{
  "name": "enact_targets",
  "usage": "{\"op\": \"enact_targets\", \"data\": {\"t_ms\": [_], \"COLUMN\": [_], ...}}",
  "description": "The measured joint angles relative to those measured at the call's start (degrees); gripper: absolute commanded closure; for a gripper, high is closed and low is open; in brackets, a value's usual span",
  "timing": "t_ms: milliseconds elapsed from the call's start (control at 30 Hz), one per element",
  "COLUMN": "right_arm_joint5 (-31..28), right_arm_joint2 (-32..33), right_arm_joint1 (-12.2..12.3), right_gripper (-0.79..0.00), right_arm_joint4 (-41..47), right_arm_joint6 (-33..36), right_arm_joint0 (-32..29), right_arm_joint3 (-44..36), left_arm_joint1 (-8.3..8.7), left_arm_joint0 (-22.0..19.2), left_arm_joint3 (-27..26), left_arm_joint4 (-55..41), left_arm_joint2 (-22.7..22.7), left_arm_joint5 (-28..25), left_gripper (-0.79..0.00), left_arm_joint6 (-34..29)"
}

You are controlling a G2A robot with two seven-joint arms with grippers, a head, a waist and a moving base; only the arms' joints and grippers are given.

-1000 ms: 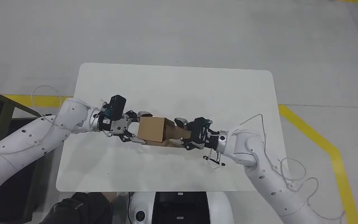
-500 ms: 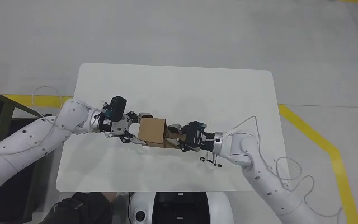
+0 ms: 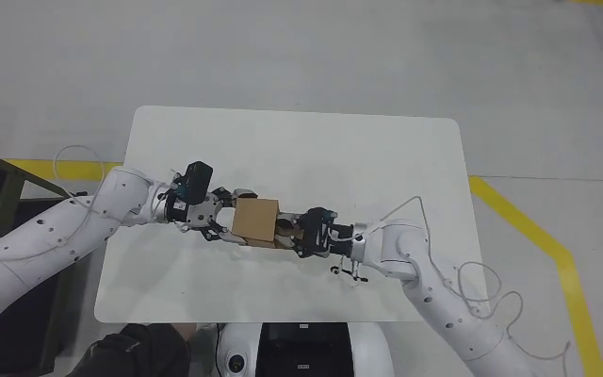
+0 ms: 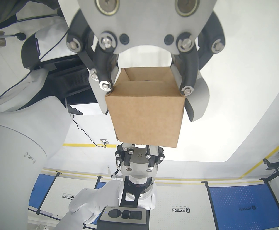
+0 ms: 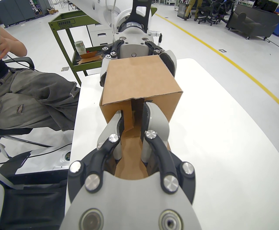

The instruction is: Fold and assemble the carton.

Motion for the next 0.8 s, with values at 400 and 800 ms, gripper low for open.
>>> {"op": "enact_targets", "data": {"t_ms": [400, 800], "right_arm_joint5": [-0.3, 0.1], "right_arm_joint2": [2.0, 11.5], "right_arm_joint1": [0.6, 2.8], "right_gripper": [-0.191, -0.185], "right_arm_joint4": [1.8, 14.0], "right_arm_joint6": [1.2, 6.6], "right_arm_joint0": [-0.5, -6.6], "right_arm_joint3": [0.2, -3.0], "left_arm_joint1": [0.09, 0.39], "left_arm_joint0": [-0.1, -0.2], "left_arm_joint3": [0.6, 0.8], "left_arm_joint4": [-0.6, -0.9], "left_arm_joint2": [0.0, 0.0], "left_arm_joint5": [0.0, 0.0], "left_gripper": [-0.554, -0.554], "left_arm_joint6": [0.0, 0.0]}}
